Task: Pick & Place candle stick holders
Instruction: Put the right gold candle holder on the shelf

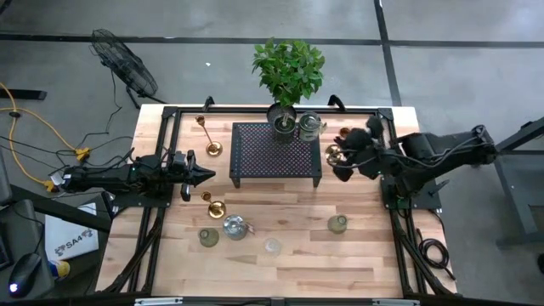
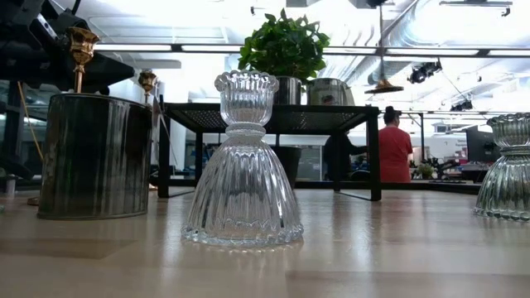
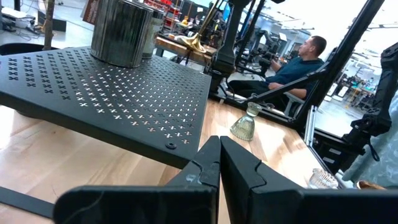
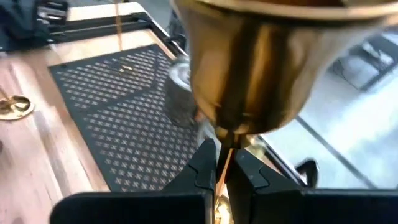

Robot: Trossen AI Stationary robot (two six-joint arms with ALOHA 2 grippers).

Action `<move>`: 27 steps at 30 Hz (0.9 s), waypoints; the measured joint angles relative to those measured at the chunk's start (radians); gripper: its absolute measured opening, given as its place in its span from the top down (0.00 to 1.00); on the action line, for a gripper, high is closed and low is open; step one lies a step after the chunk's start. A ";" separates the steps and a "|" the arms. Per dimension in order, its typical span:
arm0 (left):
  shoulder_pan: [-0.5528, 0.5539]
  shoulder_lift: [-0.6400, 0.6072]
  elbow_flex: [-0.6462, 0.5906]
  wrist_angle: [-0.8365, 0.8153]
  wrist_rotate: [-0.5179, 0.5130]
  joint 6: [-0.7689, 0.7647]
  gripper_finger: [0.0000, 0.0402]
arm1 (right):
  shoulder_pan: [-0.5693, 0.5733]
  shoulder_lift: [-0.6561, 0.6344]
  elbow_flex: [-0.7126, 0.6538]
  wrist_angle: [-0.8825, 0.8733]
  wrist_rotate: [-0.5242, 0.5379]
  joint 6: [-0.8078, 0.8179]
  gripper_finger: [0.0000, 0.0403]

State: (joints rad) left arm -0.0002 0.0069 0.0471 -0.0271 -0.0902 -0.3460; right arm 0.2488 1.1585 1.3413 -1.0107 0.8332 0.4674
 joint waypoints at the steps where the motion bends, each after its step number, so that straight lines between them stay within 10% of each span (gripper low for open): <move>1: 0.000 0.000 0.000 0.000 0.000 0.000 1.00 | -0.004 0.011 0.002 0.032 -0.008 -0.031 0.99; 27: 0.000 0.000 0.000 0.000 0.000 0.000 1.00 | -0.204 0.169 0.003 0.357 -0.215 -0.147 0.99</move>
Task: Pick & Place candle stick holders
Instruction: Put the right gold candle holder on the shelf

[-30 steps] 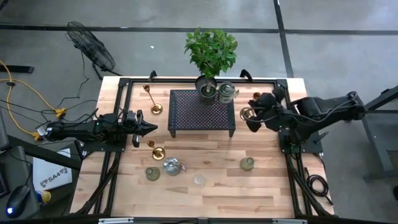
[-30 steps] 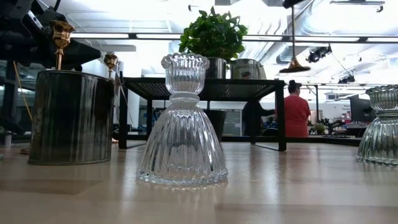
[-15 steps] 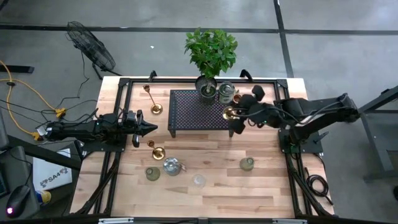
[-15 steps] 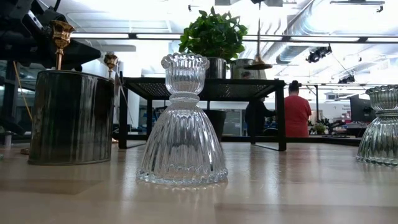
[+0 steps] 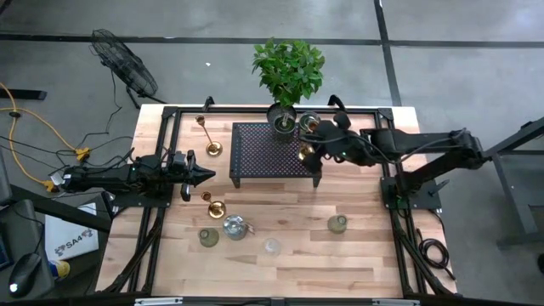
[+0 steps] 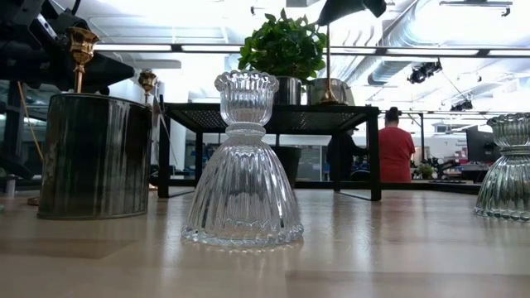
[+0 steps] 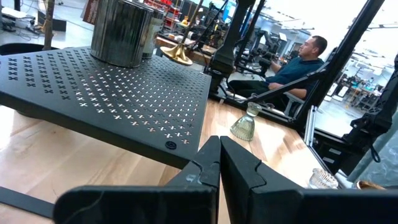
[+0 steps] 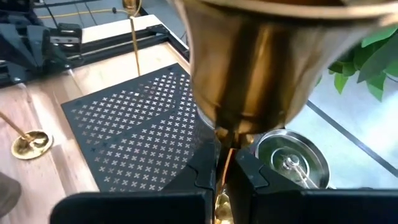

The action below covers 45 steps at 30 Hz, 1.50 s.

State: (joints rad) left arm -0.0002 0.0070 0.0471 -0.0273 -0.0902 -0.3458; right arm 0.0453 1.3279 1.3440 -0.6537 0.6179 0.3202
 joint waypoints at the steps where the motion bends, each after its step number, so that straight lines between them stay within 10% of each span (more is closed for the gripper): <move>1: 0.000 0.000 0.000 0.000 0.000 0.000 1.00 | -0.003 0.001 0.000 0.000 -0.003 0.000 0.99; 45: 0.000 0.000 0.000 0.000 0.000 0.000 1.00 | -0.128 0.038 -0.001 0.061 -0.157 0.023 0.98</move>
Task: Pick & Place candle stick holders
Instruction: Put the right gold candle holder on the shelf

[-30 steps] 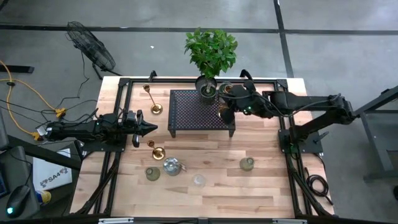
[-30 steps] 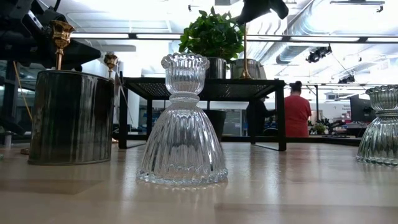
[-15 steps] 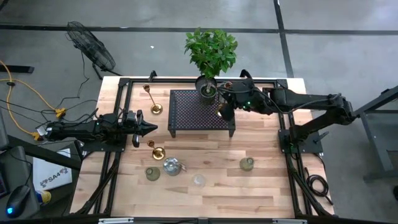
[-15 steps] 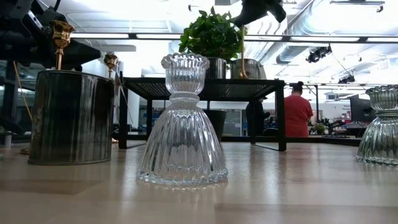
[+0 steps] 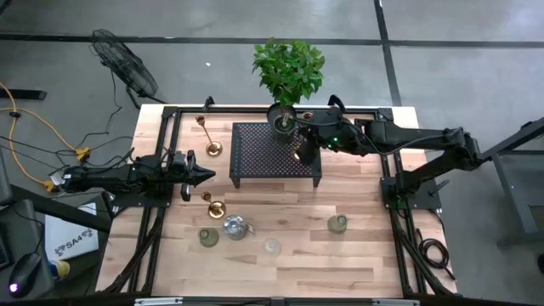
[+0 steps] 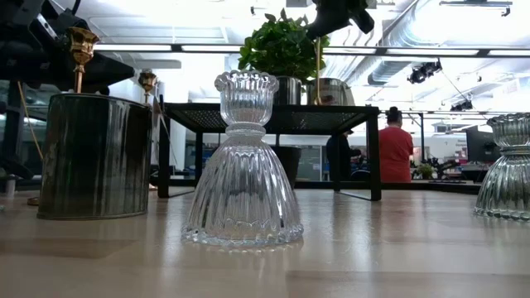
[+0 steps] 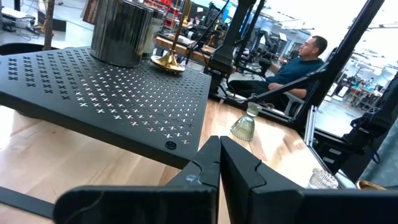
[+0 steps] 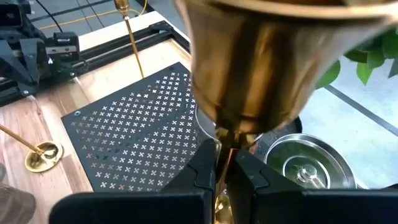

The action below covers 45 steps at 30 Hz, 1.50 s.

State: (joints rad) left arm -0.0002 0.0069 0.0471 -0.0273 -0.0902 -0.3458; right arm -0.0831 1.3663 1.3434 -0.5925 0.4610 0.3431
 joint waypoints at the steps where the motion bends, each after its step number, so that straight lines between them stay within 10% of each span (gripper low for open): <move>1: 0.000 0.000 0.000 0.000 0.000 0.000 1.00 | -0.003 0.000 0.000 0.003 0.000 0.000 0.98; 45: 0.000 0.000 0.000 0.000 0.000 0.000 1.00 | -0.023 0.029 0.000 0.045 -0.025 -0.034 0.91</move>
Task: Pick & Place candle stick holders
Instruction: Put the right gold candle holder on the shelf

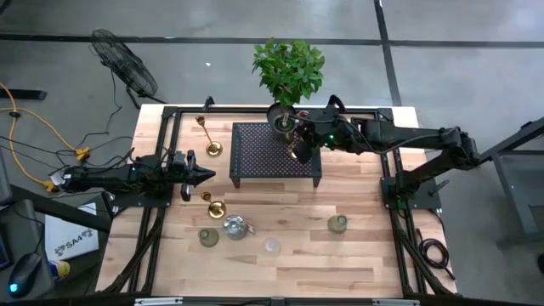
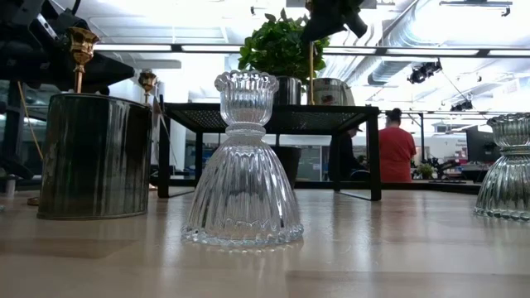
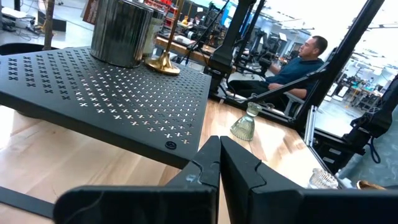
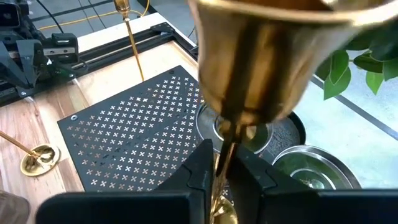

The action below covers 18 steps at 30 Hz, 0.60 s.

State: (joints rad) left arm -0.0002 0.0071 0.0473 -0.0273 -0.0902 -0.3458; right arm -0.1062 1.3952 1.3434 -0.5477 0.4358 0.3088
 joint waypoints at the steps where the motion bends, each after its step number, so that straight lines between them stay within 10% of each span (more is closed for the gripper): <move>1: 0.000 0.000 0.000 0.000 0.000 0.000 1.00 | 0.000 0.000 0.000 0.000 0.000 0.000 0.91; 18: 0.000 0.000 0.000 0.000 0.000 0.000 1.00 | 0.002 -0.028 0.000 -0.021 -0.018 -0.044 0.60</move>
State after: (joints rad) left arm -0.0002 0.0070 0.0471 -0.0273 -0.0902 -0.3458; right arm -0.1047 1.3669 1.3434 -0.5686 0.4183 0.2646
